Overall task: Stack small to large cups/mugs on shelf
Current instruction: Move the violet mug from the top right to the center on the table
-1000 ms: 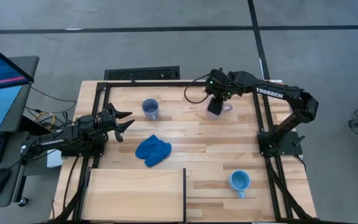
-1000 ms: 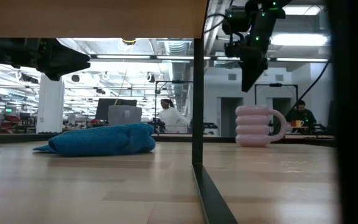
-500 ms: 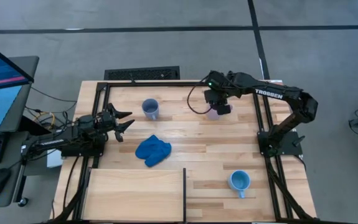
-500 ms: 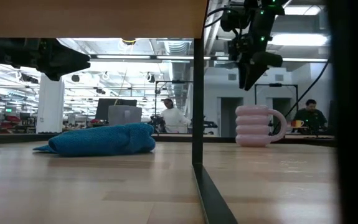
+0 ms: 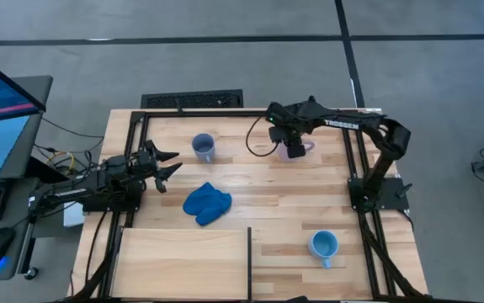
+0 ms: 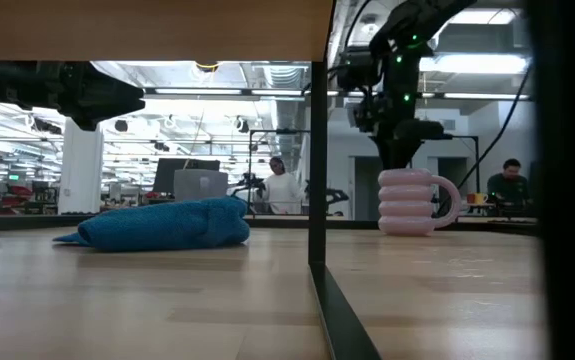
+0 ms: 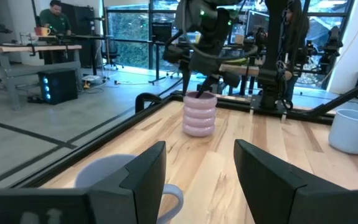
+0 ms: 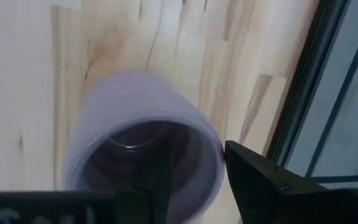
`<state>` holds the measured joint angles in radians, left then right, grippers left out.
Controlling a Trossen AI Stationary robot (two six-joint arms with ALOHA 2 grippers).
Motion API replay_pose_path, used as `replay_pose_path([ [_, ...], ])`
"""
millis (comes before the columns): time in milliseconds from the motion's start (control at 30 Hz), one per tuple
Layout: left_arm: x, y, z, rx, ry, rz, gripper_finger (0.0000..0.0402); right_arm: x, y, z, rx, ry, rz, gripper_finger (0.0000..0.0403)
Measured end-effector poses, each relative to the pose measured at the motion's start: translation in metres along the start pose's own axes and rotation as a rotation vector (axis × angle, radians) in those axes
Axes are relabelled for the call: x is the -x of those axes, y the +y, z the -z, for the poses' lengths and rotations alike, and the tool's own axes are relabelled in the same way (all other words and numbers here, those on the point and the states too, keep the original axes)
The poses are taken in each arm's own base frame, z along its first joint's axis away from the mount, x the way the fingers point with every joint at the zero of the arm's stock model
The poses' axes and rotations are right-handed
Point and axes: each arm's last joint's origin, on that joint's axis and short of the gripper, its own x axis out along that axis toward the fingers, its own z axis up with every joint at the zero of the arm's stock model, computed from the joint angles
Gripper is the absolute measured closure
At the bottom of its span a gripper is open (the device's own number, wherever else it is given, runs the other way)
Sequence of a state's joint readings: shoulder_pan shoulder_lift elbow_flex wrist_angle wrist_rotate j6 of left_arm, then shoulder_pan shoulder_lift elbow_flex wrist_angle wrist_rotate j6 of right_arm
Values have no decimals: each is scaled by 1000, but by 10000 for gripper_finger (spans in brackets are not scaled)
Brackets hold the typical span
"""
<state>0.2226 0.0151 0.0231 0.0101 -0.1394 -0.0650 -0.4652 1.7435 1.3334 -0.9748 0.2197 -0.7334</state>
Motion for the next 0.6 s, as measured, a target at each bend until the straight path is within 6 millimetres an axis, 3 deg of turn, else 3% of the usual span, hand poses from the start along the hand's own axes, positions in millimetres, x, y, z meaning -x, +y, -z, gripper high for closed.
replay_pose_path([
  [333, 0, 0, 0, 0, 0, 1, 221, -10, 0, -3, -12, 21, -15, 285],
  [600, 0, 0, 0, -1, 0, 0, 221, -8, 2, 0, -262, 51, -28, 381],
])
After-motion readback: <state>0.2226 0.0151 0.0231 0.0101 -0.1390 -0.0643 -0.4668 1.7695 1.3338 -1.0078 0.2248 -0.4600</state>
